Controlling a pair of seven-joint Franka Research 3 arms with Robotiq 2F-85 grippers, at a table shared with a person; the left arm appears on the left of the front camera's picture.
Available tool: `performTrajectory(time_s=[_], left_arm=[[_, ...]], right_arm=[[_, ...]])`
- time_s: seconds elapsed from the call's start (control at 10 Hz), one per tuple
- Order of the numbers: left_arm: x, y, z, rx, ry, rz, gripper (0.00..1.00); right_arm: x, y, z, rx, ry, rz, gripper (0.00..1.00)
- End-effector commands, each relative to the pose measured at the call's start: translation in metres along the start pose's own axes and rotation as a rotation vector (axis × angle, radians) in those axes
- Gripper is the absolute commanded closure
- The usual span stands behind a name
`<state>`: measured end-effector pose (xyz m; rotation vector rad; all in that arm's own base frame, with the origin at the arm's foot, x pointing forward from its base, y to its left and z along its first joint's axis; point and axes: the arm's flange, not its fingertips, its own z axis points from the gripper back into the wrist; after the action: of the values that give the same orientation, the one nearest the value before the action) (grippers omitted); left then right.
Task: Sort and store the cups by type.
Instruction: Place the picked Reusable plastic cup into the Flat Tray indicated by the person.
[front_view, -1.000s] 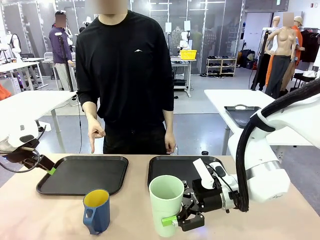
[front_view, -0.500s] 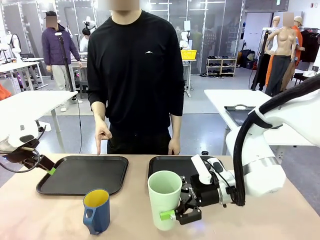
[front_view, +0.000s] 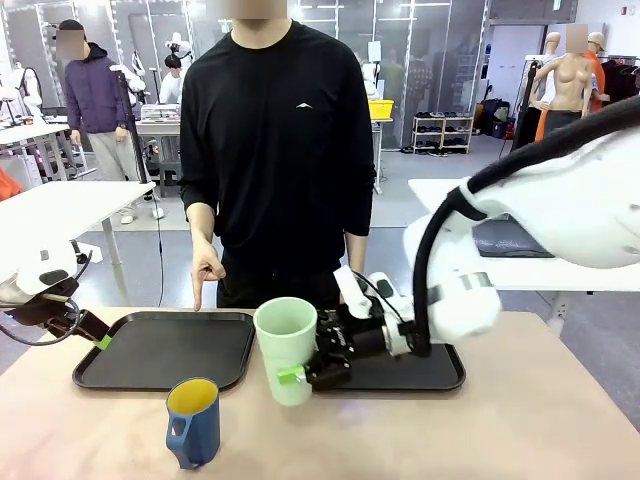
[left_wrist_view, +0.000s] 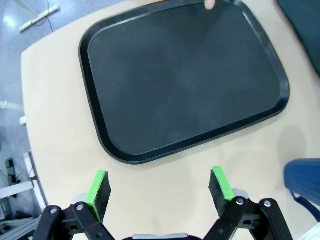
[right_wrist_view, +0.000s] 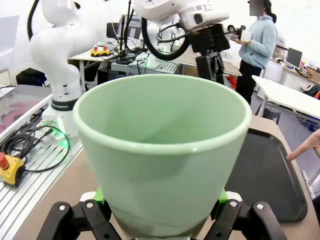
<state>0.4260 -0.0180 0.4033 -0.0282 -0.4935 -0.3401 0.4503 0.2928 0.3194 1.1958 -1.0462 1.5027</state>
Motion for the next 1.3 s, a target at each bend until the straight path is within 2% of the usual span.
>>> performTrajectory(time_s=[0.0, 0.4, 0.6, 0.9, 1.2], left_arm=[[-0.001, 0.001, 0.0, -0.004, 0.004, 0.003, 0.0], [-0.001, 0.001, 0.0, -0.004, 0.004, 0.003, 0.0], [-0.001, 0.001, 0.0, -0.004, 0.004, 0.003, 0.0], [-0.001, 0.001, 0.0, -0.004, 0.004, 0.003, 0.0], [-0.001, 0.001, 0.0, -0.004, 0.004, 0.003, 0.0]], right_arm=[[0.006, -0.044, -0.031, -0.012, 0.017, -0.018, 0.15], [0.019, -0.111, -0.085, -0.014, 0.008, -0.013, 0.15], [0.015, -0.137, -0.116, -0.018, -0.047, -0.015, 0.15], [0.002, -0.163, -0.144, -0.075, -0.105, -0.002, 0.15], [-0.016, -0.183, -0.159, -0.122, -0.114, -0.019, 0.15]])
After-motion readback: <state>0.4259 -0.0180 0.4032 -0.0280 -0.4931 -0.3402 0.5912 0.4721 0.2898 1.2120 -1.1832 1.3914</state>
